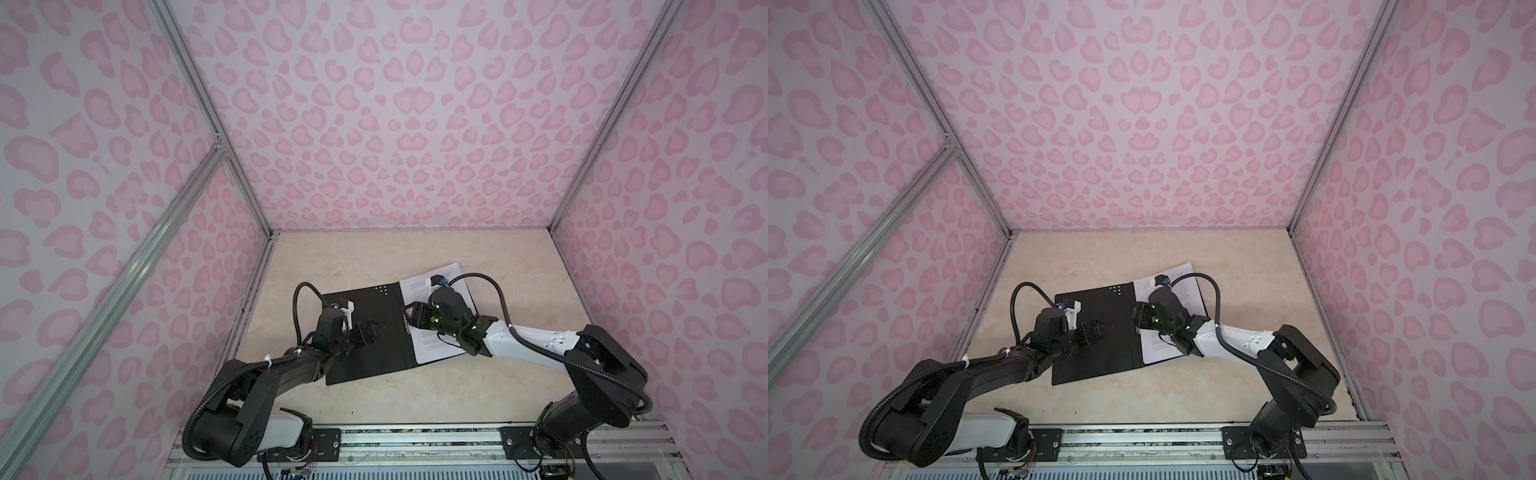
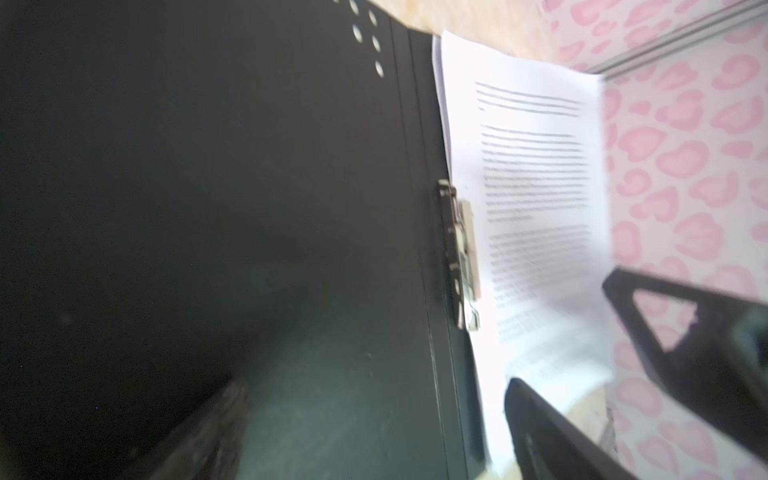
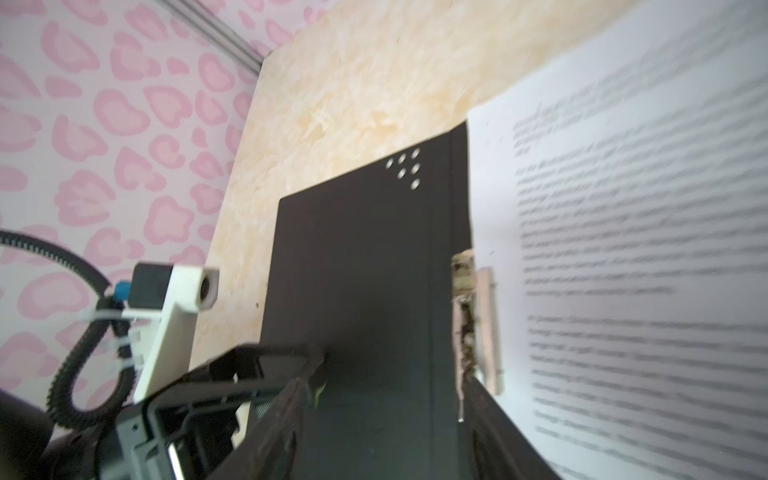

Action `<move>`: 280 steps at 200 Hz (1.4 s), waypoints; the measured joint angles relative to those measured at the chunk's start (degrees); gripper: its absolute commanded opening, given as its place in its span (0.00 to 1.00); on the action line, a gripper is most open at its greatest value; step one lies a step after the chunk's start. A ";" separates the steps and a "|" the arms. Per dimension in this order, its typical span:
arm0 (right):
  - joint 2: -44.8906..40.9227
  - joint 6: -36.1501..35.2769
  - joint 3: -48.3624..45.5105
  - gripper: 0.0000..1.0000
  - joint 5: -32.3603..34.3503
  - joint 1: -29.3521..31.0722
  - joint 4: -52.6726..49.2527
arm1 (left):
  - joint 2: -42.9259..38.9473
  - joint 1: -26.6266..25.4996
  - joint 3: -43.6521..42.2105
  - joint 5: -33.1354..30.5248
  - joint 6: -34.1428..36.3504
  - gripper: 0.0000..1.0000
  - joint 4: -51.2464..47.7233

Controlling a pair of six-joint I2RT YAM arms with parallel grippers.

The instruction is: Put the files into the folder

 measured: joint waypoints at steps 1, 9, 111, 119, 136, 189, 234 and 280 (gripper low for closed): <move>-0.17 -0.13 -0.09 0.61 -0.07 -0.20 -0.13 | -0.24 0.00 -0.04 0.11 0.00 0.97 -0.15; -1.99 -1.49 -1.20 0.61 -0.57 -1.99 -1.79 | -2.93 -0.07 -0.46 0.96 0.07 0.97 -1.46; -16.72 -9.35 -18.75 0.67 -5.57 -25.59 -10.78 | -45.72 0.42 -6.32 -20.28 -4.52 0.96 -37.68; -15.78 -9.38 -19.06 0.67 -5.95 -26.43 -10.88 | -48.00 0.42 -7.41 -21.68 -5.95 0.96 -40.37; -13.16 -10.23 -18.23 0.67 -6.86 -27.98 -10.62 | -50.64 0.44 -9.46 -24.02 -9.16 0.96 -45.11; -6.40 -11.93 -16.55 0.66 -10.32 -29.92 -7.82 | -47.06 0.42 -7.96 -26.34 -12.55 0.99 -50.31; -4.48 -11.98 -16.02 0.66 -12.57 -30.23 -5.03 | -38.95 0.04 -4.50 -24.90 -13.33 1.00 -51.41; -4.61 -11.96 -16.35 0.65 -13.31 -30.27 -4.74 | -31.89 -2.23 -2.93 -22.45 -13.92 1.00 -47.91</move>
